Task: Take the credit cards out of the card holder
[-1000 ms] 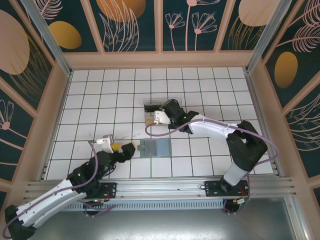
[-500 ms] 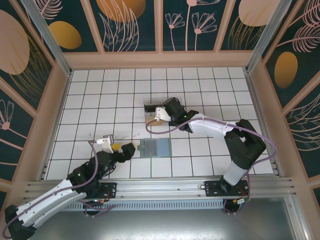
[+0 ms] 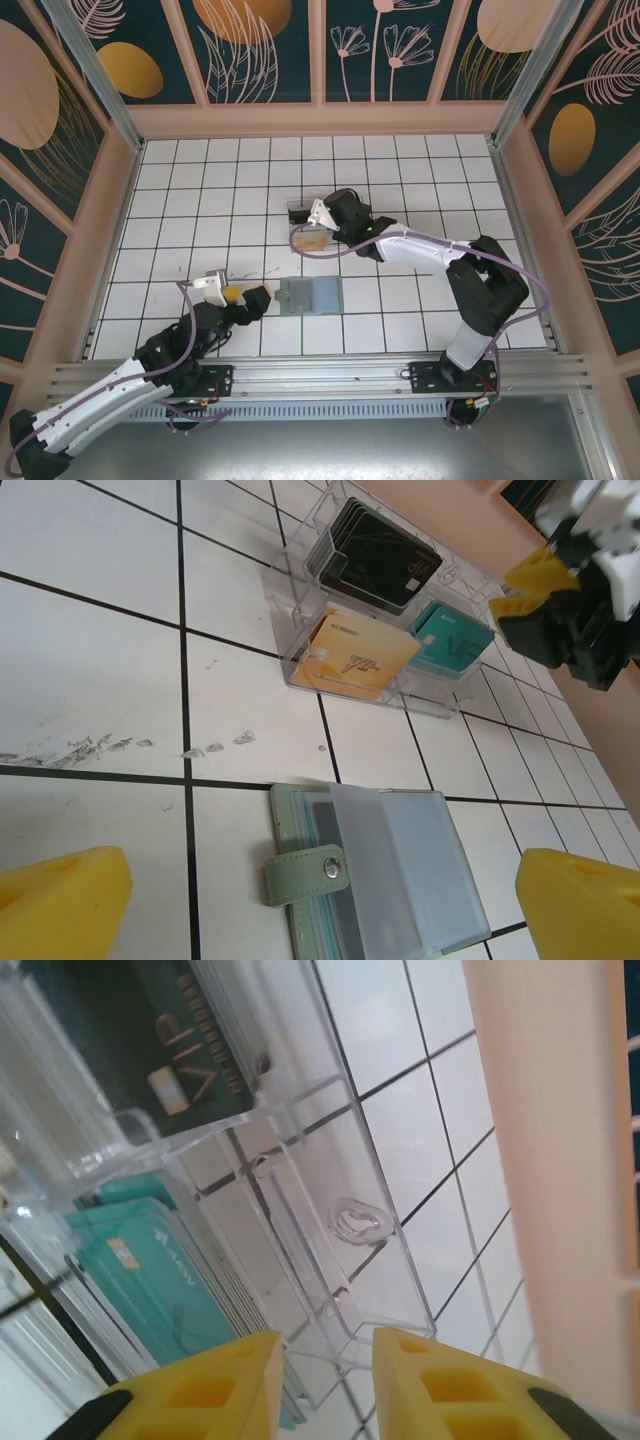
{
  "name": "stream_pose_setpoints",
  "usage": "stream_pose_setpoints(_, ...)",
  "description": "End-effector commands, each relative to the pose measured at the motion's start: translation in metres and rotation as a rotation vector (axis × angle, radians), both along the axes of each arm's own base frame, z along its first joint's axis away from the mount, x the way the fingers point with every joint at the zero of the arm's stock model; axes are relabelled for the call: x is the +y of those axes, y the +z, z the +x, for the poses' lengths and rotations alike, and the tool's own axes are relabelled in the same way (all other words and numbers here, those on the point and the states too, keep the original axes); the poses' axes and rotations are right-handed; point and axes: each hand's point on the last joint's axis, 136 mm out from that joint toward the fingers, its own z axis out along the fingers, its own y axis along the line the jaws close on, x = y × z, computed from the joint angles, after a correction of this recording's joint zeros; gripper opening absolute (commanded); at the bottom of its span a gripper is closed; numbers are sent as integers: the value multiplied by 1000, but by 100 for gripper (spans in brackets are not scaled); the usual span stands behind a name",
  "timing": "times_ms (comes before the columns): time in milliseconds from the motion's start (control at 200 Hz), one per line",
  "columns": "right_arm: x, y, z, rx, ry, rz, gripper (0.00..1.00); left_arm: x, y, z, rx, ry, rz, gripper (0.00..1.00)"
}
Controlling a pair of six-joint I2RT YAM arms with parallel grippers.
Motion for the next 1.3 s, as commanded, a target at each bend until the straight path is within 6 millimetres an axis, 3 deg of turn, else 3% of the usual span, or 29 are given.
stream_pose_setpoints(0, 0, 30, -11, 37, -140, 263, 28, 5, -7, 3, -4, 22, 35, 99)
stream_pose_setpoints(270, 2, 12, -73, 249, -306, 724, 27, -5, -12, 4, 51, 12, 12, 95)
stream_pose_setpoints(485, 2, -16, -124, 386, -412, 911, 24, -32, -26, -1, 181, -72, 1, 75)
stream_pose_setpoints(686, 2, -59, -161, 569, -513, 1034, 20, -60, -39, -3, 291, -139, -9, 59)
stream_pose_setpoints(736, 3, -65, -167, 593, -513, 1051, 18, -65, -39, -2, 307, -153, -6, 53)
stream_pose_setpoints(931, 8, -84, -178, 655, -517, 1094, 11, -79, -36, 0, 330, -186, 5, 46)
stream_pose_setpoints(1296, 13, -103, -181, 690, -536, 1041, 7, -101, -46, 2, 367, -256, 34, 45)
